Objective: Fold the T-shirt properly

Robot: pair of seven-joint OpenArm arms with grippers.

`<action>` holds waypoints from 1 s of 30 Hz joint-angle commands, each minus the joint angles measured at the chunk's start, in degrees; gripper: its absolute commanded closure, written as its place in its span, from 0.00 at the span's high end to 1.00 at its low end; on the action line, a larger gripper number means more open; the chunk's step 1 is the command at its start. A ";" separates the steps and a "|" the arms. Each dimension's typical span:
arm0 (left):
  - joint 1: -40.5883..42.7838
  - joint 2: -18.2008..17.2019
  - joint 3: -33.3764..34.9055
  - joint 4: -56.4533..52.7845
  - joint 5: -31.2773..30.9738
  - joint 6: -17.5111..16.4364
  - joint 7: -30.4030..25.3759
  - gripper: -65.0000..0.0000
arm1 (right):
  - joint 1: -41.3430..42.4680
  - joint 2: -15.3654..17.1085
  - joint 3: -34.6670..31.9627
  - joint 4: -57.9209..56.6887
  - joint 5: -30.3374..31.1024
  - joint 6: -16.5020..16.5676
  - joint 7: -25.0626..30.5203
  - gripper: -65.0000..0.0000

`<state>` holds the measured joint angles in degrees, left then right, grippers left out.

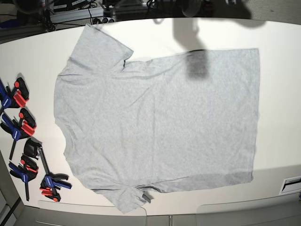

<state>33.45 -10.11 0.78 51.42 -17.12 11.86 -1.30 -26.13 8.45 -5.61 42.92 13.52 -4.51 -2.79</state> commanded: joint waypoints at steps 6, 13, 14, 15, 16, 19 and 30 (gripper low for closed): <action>7.65 -0.61 -11.26 10.43 -1.62 -0.59 -0.28 0.00 | -6.78 1.55 6.91 8.72 9.68 6.27 0.42 0.00; 18.36 -2.67 -17.70 26.95 -9.92 -11.15 5.95 0.00 | -17.29 2.03 14.14 22.62 20.20 14.73 0.39 0.00; 19.96 -2.64 -18.69 29.81 -10.32 -12.85 6.82 0.00 | -18.88 2.03 15.34 24.98 21.84 16.28 0.35 0.00; 21.49 -2.64 -19.63 32.65 -11.04 -14.82 7.93 0.00 | -20.44 2.03 16.57 27.36 23.37 18.01 0.22 0.00; 22.91 -2.64 -20.68 35.65 -12.02 -17.09 9.51 0.00 | -22.01 2.03 17.84 29.86 24.85 20.09 -0.02 0.00; 26.73 -2.64 -24.15 44.76 -16.65 -24.63 17.05 0.00 | -26.62 2.01 21.75 37.77 29.35 26.32 -1.86 0.00; 32.09 -2.60 -37.55 66.25 -47.58 -51.86 43.54 0.00 | -34.53 -1.42 41.27 62.77 55.98 37.59 -15.89 0.00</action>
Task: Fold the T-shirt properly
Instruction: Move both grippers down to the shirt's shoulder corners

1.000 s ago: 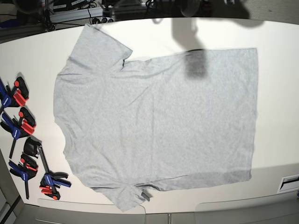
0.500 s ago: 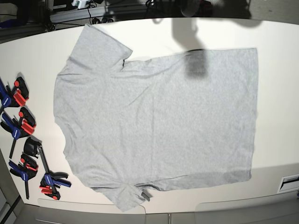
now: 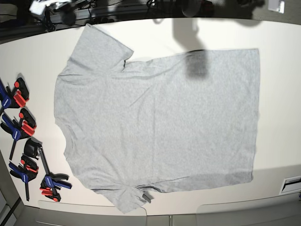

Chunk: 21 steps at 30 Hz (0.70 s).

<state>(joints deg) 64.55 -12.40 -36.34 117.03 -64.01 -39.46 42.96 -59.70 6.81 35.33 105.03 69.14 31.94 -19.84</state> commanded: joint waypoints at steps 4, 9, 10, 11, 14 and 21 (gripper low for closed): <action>0.98 -0.31 -2.97 2.27 -10.58 -0.54 1.44 0.00 | -0.92 0.13 5.79 3.98 8.87 1.16 -5.46 0.00; 0.96 0.79 -3.06 2.25 -10.84 -0.54 1.66 0.00 | 0.96 -0.74 9.46 3.91 8.52 1.05 -6.82 0.00; 0.85 1.22 -3.06 2.25 -10.86 -0.54 1.64 0.00 | 1.57 -1.18 9.77 3.87 7.15 0.81 -6.82 0.00; 0.83 1.66 -3.06 2.25 -10.86 -0.54 1.62 0.00 | 2.27 -1.62 10.01 3.87 5.49 0.42 -6.82 0.00; 0.83 2.40 -3.06 2.25 -10.88 -0.54 1.62 0.00 | 4.57 -3.30 10.01 3.87 1.18 0.15 -6.88 0.09; 0.81 2.34 -3.06 2.25 -10.86 -0.54 1.60 0.23 | 8.41 -5.05 9.99 3.87 -1.77 0.17 -7.52 0.41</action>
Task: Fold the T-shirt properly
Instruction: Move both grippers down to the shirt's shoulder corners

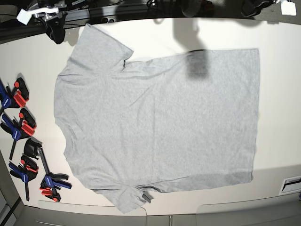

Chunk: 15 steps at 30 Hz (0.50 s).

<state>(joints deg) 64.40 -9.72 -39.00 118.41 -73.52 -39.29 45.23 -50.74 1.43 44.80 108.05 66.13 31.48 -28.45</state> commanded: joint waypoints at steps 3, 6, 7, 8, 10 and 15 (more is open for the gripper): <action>0.63 -0.35 -0.39 0.87 -1.29 -0.71 -0.59 0.24 | 1.18 0.33 0.52 0.85 -2.60 -0.35 0.00 0.41; -0.33 -0.68 -0.39 0.87 -1.33 -0.71 0.22 0.24 | 3.26 0.46 0.52 0.68 -6.51 -4.55 -0.57 0.41; -0.63 -0.81 -0.39 0.87 -1.33 -0.71 0.22 0.24 | 3.98 0.81 0.52 0.26 -7.50 -4.59 -0.59 0.41; -0.76 -0.81 -0.39 0.87 -1.29 -0.71 0.22 0.24 | 4.66 1.42 0.50 -0.37 -7.76 -4.57 -0.85 0.41; -0.76 -0.79 -0.39 0.87 -1.29 -0.71 0.22 0.24 | 6.05 2.82 0.50 -2.43 -8.24 -4.57 -1.25 0.41; -0.79 -0.83 -0.39 0.87 -0.48 -0.71 0.20 0.24 | 10.64 7.10 0.50 -12.20 -12.13 -4.57 -1.64 0.41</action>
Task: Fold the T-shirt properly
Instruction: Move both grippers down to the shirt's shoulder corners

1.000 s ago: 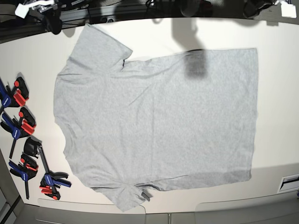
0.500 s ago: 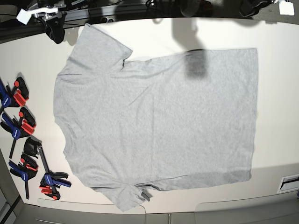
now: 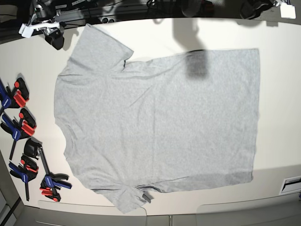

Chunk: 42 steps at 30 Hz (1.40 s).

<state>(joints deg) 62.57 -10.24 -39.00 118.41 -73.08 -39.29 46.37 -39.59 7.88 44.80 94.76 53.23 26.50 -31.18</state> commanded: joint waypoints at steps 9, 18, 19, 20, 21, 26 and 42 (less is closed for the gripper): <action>0.92 -0.22 -0.39 0.87 -0.90 -0.71 -0.92 0.24 | 3.26 4.63 0.50 -10.99 7.65 3.28 -2.40 0.41; 0.92 -0.24 -0.39 0.87 -0.90 -0.71 -0.92 0.24 | 5.51 4.15 0.15 -10.99 10.43 3.21 -11.04 0.40; 0.92 -0.22 -0.39 0.87 -0.90 -0.71 -0.92 0.24 | 5.66 4.11 0.07 -10.99 10.45 3.13 -11.39 0.40; 0.92 -0.22 -0.39 0.87 -0.90 -0.71 -0.92 0.24 | 5.79 4.02 0.02 -10.99 10.45 3.04 -11.37 0.40; 0.92 -0.22 -0.39 0.87 -0.90 -0.71 -0.92 0.24 | 5.79 4.00 0.02 -10.99 10.45 2.99 -11.37 0.40; 0.92 -0.24 -0.39 0.87 -0.92 -0.71 -0.92 0.24 | 5.77 4.00 0.02 -10.99 10.54 2.89 -12.09 0.40; 0.92 -0.24 -0.39 0.87 -0.92 -0.71 -0.52 0.24 | 5.79 1.86 -12.59 -10.99 8.46 2.82 -12.09 0.40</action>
<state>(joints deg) 62.52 -10.17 -39.00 118.41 -73.06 -39.29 46.54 -33.17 9.47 32.23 83.44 64.14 30.11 -41.78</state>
